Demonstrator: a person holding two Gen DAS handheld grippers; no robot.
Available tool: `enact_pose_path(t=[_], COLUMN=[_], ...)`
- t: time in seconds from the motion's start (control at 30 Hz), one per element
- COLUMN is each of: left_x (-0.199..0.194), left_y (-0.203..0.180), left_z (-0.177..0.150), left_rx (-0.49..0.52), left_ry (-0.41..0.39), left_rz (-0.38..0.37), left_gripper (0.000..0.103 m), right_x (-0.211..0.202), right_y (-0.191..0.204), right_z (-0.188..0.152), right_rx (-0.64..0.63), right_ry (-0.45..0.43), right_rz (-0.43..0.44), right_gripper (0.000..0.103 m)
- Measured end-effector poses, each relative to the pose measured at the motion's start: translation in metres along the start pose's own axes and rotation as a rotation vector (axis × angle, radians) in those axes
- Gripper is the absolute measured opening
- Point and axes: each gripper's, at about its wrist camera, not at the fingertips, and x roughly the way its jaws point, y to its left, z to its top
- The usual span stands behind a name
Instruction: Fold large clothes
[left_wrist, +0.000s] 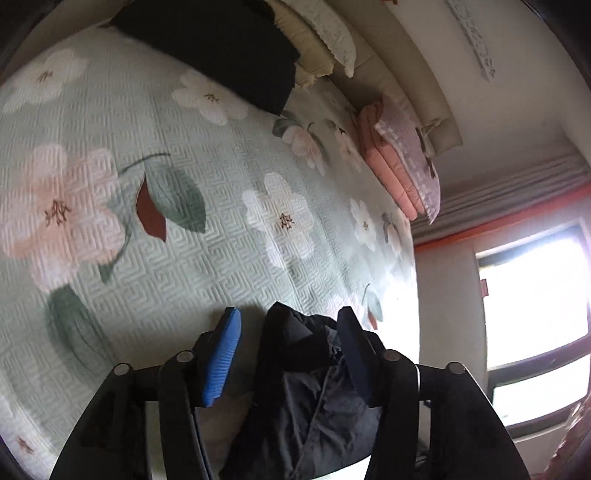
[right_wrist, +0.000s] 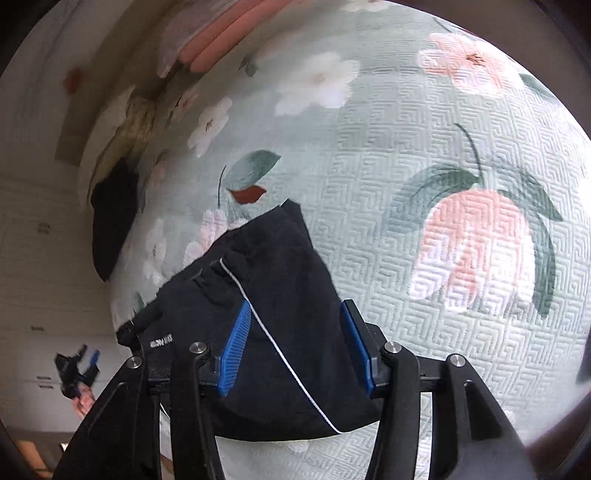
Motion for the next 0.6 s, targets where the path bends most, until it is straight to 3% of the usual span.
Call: enact_pose_path(t=[0.17,0.23,0.3,0.43,0.6], left_x=[0.083,0.111,0.126,0.136,0.137], left_y=[-0.023,-0.032,-0.038,-0.035,-0.031], left_z=[-0.026,-0.04,-0.05,-0.055,-0.056], left_rx=[0.164,0.224,0.255,0.246,0.222], left_ry=[0.229,0.282,0.307,0.346,0.287], left_rz=[0.069,0.08,0.056,0.034,-0.027], left_gripper=[0.059,0.059,0.059,0.059,0.059], right_x=[0.032,0.034,0.037,0.063,0.098], right_y=[0.071,0.083,0.086,0.075,0.05], right_z=[0.002,0.005,0.014,0.037,0.054], right_rx=[-0.302,-0.381,-0.419,-0.43,-0.434], right_ry=[-0.012,-0.029,-0.048,-0.014,0.04], right_rz=[-0.191,-0.242,-0.276,-0.261,-0.222], right_gripper=[0.056,0.059,0.064,0.066,0.066])
